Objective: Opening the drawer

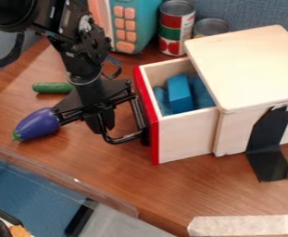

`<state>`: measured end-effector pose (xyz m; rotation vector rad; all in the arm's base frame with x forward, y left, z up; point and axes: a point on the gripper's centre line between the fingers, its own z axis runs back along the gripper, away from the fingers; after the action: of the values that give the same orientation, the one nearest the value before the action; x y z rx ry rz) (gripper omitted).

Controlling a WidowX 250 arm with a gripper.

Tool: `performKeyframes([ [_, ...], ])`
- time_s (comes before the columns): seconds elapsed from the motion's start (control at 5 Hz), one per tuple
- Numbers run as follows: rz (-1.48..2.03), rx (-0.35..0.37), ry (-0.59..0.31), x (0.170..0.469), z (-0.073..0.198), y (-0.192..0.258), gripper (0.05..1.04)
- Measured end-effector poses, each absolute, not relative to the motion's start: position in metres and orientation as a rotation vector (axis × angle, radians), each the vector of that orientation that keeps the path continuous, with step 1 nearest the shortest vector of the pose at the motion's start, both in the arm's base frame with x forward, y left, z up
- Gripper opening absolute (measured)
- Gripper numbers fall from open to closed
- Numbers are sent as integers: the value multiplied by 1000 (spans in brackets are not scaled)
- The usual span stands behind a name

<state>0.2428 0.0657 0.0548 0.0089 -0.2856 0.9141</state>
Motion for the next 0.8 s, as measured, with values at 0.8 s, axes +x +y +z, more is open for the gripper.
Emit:
performKeyframes([
  [0.8, 973, 34, -276, 240, 63, 83, 411],
])
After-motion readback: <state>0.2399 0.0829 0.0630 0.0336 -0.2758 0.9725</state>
